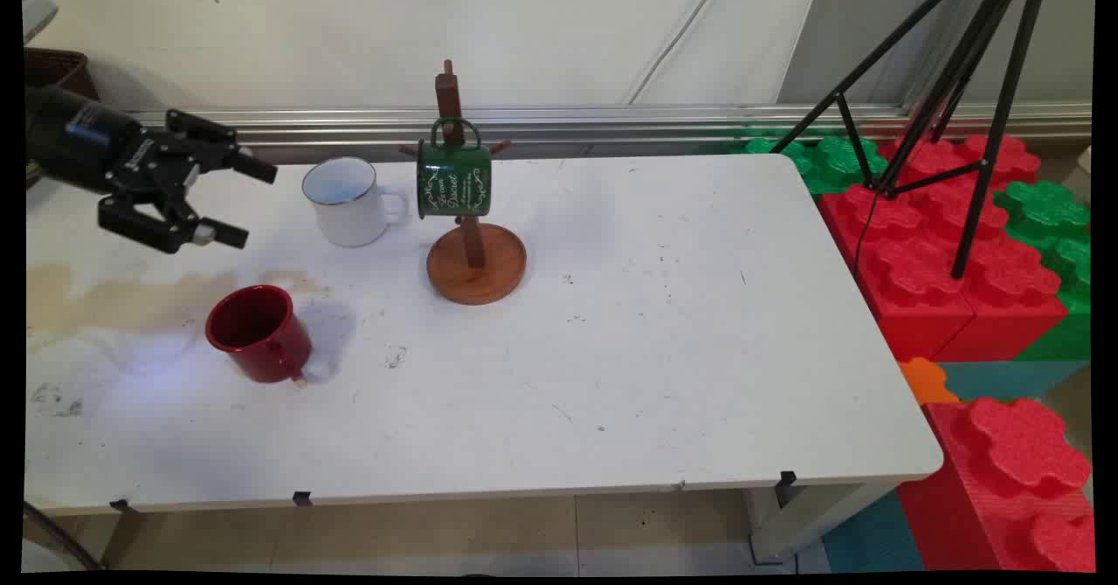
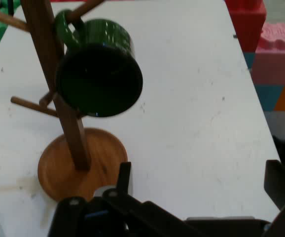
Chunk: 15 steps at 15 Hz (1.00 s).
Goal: Pick up the green mug from the rack
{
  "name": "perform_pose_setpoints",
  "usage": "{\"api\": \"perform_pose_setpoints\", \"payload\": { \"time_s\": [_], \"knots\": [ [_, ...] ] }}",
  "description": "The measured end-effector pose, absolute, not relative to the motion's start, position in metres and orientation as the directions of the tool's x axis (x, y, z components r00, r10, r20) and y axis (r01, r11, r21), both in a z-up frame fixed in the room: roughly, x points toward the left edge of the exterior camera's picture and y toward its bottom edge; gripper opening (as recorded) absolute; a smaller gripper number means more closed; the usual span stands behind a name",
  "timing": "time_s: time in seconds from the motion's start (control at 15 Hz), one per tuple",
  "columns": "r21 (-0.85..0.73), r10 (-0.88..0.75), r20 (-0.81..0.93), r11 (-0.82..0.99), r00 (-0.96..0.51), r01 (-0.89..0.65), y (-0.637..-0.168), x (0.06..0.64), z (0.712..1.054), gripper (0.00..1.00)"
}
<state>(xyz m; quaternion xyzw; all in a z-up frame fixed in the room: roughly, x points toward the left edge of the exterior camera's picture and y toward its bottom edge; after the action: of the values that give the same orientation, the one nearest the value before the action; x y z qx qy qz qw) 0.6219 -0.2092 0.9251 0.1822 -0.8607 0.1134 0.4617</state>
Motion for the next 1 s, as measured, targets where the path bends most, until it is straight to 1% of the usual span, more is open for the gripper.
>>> {"api": "perform_pose_setpoints", "payload": {
  "time_s": [0.33,1.0],
  "knots": [
    [0.012,-0.224,0.863,0.905,-0.452,-0.425,-0.222,0.605,0.924,1.00],
    [0.113,-0.290,0.889,0.889,-0.355,-0.443,-0.243,0.568,0.897,1.00]
  ]
}}
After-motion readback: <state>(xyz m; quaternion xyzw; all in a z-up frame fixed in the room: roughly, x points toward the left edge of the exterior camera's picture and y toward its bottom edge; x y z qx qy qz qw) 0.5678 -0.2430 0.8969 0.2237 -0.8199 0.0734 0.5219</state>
